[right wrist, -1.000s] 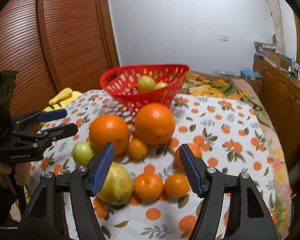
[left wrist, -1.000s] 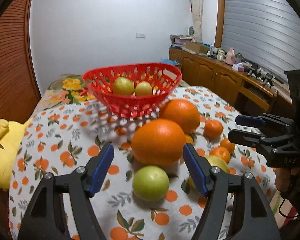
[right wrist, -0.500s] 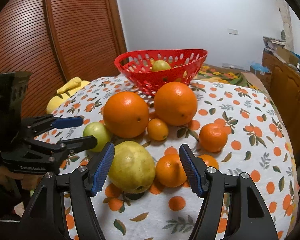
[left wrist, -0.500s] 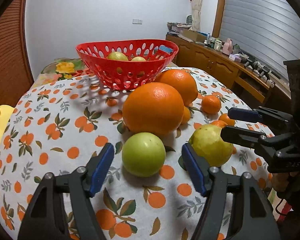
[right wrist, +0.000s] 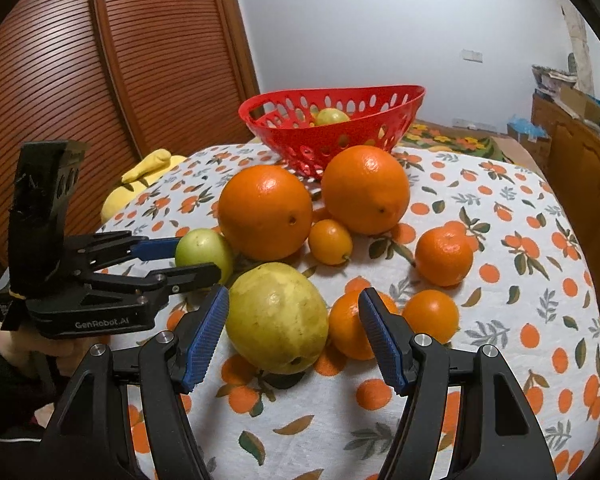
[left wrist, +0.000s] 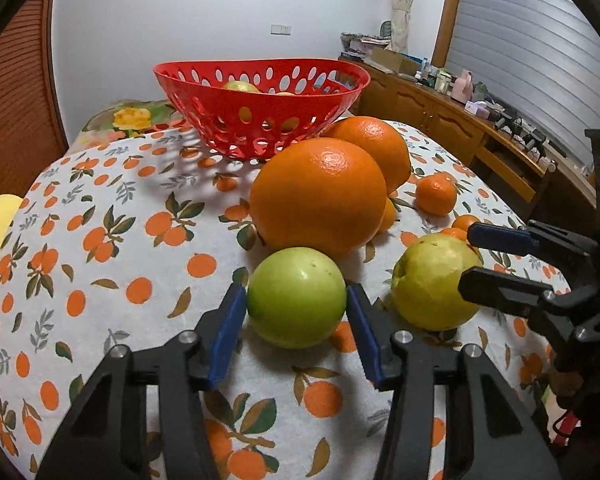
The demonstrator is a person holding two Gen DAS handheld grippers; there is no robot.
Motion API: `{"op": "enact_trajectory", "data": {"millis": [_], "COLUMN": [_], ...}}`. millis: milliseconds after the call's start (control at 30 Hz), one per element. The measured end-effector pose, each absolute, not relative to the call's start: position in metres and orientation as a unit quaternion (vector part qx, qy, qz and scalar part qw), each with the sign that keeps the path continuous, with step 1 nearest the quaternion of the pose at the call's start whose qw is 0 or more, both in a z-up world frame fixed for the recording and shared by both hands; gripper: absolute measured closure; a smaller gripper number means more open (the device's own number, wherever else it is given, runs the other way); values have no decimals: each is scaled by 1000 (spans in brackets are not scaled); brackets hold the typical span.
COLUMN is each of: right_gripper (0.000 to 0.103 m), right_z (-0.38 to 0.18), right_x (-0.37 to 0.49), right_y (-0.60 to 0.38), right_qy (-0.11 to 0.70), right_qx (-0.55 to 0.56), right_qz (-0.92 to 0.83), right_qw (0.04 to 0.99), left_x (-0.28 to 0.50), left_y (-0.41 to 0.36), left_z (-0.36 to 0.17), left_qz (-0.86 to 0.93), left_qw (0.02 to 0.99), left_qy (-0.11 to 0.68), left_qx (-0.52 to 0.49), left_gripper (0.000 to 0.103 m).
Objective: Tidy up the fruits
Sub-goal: 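Grasp another yellow-green fruit with the right tool while the left tool approaches a green apple, then grasp the green apple with the left tool while the right tool lifts its fruit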
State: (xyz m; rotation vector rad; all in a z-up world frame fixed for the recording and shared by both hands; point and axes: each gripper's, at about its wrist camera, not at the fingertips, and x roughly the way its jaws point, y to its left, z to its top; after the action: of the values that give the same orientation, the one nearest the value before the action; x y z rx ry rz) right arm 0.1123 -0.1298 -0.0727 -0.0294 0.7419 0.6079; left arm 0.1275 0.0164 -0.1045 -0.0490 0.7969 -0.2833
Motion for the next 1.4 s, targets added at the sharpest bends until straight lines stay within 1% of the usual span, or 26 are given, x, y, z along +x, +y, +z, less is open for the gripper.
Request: {"op": "enact_trajectory", "data": {"millis": [633,700,733,767,1067,1400], "right_gripper": [34,36,39,40,38,39], "right_z": [-79,-79,-80,-82,-86,-88], "right_x": [118,118,117,117,114,110], "right_y": [-111,-109,-108,-106,-97,-92], "right_qy": [357,354,355,357,355,345], "right_qx": [-46,-50,-53,-58,-89,-116], "right_qz": [297,296,298,299,292,281], "right_qw": [884,886,885,883,884,888], "left_x": [99,98,97,97,95,95], "left_y": [33,33,33,34,36,39], "left_z": [-95,-94,-93,-93,-93,-89], "left_qz": [-137,-138,-138,-138,-138,-134], "left_qw": [919,920,920,920,921,922], "left_qy": [366,365,363,363,360,358], "left_qx": [-48,-49,-49,-50,-53,-56], "left_gripper": [53,53,53,53,53,53]}}
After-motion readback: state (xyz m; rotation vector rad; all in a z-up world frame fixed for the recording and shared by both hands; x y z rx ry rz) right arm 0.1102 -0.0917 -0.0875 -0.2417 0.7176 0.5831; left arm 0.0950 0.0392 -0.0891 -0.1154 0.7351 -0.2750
